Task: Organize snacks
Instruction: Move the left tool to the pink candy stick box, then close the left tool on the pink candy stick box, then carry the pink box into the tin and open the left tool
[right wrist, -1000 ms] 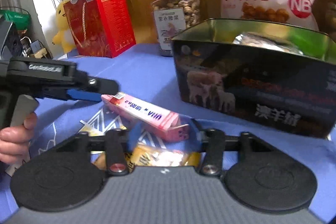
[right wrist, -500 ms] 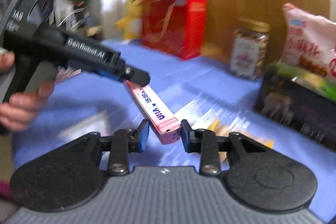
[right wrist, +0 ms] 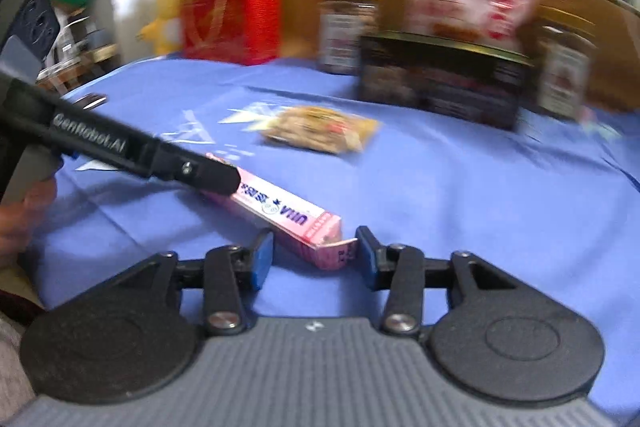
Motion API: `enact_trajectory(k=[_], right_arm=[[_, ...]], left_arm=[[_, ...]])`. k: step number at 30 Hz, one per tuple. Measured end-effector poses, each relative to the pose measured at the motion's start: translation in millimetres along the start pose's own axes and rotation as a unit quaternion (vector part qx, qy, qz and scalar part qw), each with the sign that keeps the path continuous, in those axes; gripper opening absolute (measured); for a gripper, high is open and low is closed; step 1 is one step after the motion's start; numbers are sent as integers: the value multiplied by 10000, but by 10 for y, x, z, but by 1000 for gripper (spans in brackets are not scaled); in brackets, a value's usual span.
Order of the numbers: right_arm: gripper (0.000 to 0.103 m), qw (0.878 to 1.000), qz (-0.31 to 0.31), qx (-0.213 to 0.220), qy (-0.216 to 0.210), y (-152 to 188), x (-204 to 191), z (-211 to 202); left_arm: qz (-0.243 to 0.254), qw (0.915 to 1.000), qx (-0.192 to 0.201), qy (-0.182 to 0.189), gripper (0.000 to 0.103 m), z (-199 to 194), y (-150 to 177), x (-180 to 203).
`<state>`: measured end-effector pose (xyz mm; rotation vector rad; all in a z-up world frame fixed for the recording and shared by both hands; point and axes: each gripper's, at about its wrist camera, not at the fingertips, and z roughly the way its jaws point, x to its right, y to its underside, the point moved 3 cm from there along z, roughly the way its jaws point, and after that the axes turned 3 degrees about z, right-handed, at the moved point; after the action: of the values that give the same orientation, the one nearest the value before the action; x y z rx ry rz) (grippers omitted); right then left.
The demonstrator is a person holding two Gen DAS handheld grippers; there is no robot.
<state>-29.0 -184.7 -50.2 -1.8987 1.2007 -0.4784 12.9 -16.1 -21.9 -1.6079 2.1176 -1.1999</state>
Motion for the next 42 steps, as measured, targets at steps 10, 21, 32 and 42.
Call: enact_trajectory(k=[10, 21, 32, 42], right_arm=[[61, 9946, 675, 589, 514, 359, 321, -345], [41, 9950, 535, 560, 624, 321, 324, -342], [41, 9868, -6, 1507, 587, -716, 595, -130], [41, 9850, 237, 1540, 736, -1458, 1018, 780]], left_arm=[[406, 9977, -285, 460, 51, 249, -28, 421], [621, 9959, -388, 529, 47, 187, -12, 463], [845, 9953, 449, 174, 47, 158, -1006, 314], [562, 9962, 541, -395, 47, 923, -1970, -153]])
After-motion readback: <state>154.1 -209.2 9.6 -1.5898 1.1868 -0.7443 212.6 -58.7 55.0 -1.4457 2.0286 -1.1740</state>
